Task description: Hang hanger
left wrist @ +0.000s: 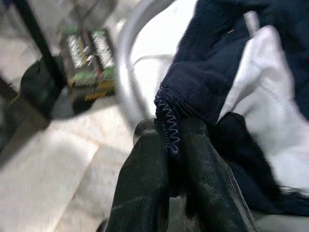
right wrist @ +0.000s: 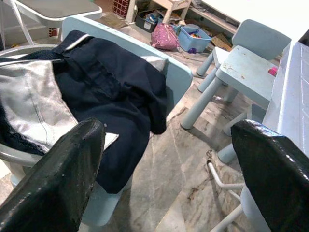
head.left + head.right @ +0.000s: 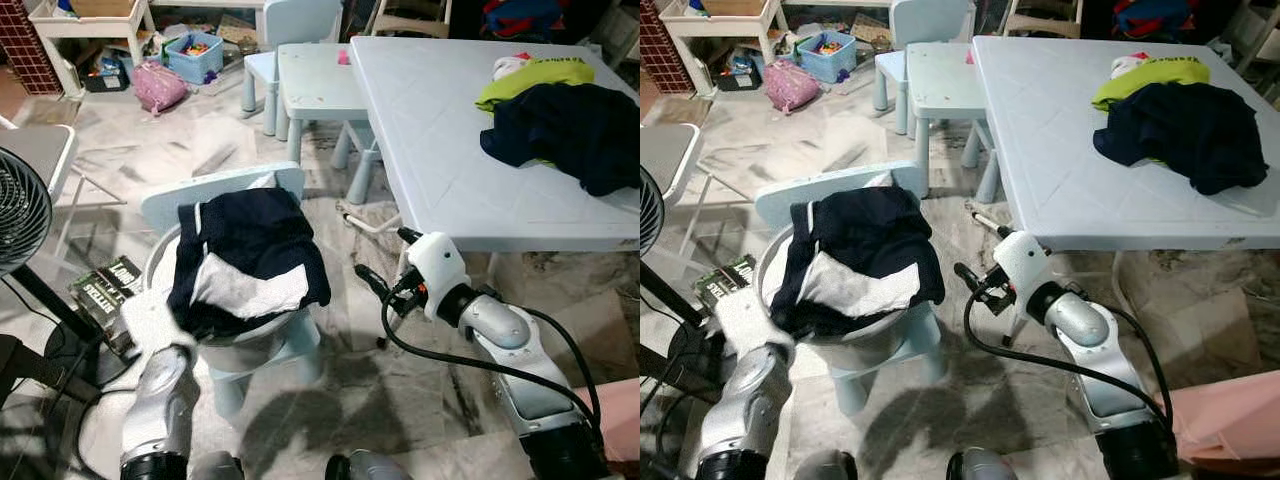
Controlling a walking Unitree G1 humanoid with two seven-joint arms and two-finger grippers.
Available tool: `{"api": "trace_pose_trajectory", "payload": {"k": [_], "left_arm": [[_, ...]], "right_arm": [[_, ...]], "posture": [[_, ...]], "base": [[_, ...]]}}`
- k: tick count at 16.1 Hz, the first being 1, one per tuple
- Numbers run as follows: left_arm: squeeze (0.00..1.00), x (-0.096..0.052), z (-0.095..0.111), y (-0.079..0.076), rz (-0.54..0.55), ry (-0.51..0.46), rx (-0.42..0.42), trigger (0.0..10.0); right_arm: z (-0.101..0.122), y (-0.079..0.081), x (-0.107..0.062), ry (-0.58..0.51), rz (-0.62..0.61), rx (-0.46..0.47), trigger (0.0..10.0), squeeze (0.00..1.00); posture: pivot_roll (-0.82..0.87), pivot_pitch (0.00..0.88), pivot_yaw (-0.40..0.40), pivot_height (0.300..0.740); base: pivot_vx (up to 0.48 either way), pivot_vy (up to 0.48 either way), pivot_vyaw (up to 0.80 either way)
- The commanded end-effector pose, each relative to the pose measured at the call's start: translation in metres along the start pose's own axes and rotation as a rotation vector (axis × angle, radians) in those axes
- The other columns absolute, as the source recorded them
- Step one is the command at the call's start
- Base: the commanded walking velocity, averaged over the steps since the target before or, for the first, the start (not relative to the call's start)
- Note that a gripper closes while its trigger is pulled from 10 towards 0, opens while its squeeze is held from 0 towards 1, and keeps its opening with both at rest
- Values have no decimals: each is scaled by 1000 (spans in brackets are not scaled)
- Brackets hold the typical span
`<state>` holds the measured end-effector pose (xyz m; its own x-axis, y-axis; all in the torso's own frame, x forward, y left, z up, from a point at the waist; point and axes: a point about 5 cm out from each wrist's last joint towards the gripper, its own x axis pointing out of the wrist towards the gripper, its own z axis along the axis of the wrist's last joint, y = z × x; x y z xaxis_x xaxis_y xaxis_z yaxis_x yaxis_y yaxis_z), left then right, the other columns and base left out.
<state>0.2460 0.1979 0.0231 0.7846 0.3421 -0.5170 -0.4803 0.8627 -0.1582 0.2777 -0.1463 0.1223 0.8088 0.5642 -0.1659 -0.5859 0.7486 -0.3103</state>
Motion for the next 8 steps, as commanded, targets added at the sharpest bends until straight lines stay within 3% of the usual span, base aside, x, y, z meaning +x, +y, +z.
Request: {"api": "trace_pose_trajectory", "payload": {"k": [1, 3, 5, 8], "left_arm": [[0, 2, -5, 11, 54, 36, -6, 784], [0, 9, -10, 27, 105, 74, -48, 0], [0, 10, -8, 41, 151, 68, -59, 0], [0, 10, -8, 44, 160, 70, -54, 0]], "right_arm": [[4, 0, 2, -14, 5, -20, 10000, 0], [3, -1, 1, -10, 7, -25, 10000, 0], [3, -3, 1, -10, 4, -30, 10000, 0], [2, -1, 2, -9, 8, -31, 10000, 0]], "posture": [[-52, 48, -81, 740], [-53, 49, -85, 740], [-57, 47, -86, 740], [-50, 49, -89, 740]], "base": [[0, 0, 0], [0, 0, 0], [0, 0, 0], [0, 0, 0]]}}
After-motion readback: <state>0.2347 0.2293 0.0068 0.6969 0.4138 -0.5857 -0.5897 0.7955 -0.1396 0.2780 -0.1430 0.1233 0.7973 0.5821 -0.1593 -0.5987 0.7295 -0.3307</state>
